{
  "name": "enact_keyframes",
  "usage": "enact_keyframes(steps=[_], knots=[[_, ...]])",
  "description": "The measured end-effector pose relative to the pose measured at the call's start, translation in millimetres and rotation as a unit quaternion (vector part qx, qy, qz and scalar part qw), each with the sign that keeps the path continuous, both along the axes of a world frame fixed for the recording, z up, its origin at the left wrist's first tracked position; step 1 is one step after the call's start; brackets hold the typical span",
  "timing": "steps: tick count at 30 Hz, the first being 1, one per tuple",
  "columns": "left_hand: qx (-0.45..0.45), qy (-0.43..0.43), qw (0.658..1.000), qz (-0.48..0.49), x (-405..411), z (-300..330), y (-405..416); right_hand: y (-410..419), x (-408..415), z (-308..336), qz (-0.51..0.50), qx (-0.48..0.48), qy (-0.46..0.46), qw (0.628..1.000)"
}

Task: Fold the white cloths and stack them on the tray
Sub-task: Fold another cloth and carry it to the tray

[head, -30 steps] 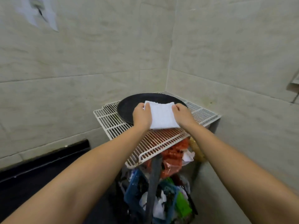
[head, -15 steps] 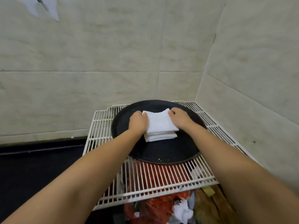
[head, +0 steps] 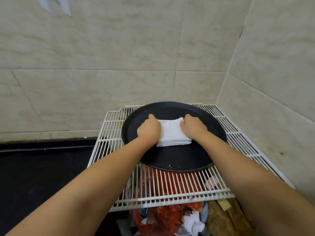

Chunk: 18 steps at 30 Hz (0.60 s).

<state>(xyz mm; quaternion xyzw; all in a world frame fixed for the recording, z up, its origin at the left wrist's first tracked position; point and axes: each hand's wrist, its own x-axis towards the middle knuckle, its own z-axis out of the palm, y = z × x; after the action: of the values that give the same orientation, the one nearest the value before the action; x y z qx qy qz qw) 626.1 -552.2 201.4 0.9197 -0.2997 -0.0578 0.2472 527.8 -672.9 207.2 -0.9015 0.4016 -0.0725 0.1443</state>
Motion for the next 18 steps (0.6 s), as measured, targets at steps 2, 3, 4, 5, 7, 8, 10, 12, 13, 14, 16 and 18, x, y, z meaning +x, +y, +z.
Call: enact_keyframes(steps=[2,3,4,5,7,8,10,12,13,14,16,18], knots=[[0.001,-0.012,1.000,-0.012,2.2,3.2,5.8,7.8,-1.4,10.7,-0.018,-0.063,0.029,0.997],[-0.004,-0.025,0.999,-0.020,3.9,4.8,11.3,13.6,-1.6,17.3,-0.018,-0.093,0.029,0.995],[-0.012,-0.039,0.999,-0.026,5.7,7.1,18.5,20.5,-0.6,24.4,-0.011,-0.116,0.022,0.993],[-0.021,-0.051,0.998,-0.027,8.2,10.2,27.5,28.6,2.0,31.7,0.001,-0.134,0.012,0.991],[-0.044,-0.065,0.997,-0.026,14.4,19.2,51.1,50.1,12.8,46.8,0.032,-0.158,-0.008,0.987],[-0.058,-0.067,0.996,-0.024,18.9,24.8,66.1,64.3,21.5,54.1,0.048,-0.163,-0.019,0.985],[-0.079,-0.073,0.994,-0.011,31.2,35.3,104.4,100.6,43.6,65.6,0.083,-0.167,-0.039,0.982],[-0.082,-0.081,0.993,0.009,47.3,42.0,153.8,147.3,69.6,71.2,0.130,-0.167,-0.056,0.976],[-0.077,-0.086,0.993,0.022,55.9,43.0,182.8,174.2,82.7,71.3,0.155,-0.164,-0.062,0.972],[-0.068,-0.093,0.993,0.040,64.2,42.7,214.8,203.7,96.0,69.5,0.181,-0.159,-0.067,0.968],[-0.051,-0.108,0.989,0.087,79.5,37.7,285.2,266.5,121.9,59.5,0.224,-0.162,-0.074,0.958],[-0.032,-0.117,0.984,0.129,91.2,28.3,362.0,332.6,146.2,42.1,0.266,-0.163,-0.077,0.947]])
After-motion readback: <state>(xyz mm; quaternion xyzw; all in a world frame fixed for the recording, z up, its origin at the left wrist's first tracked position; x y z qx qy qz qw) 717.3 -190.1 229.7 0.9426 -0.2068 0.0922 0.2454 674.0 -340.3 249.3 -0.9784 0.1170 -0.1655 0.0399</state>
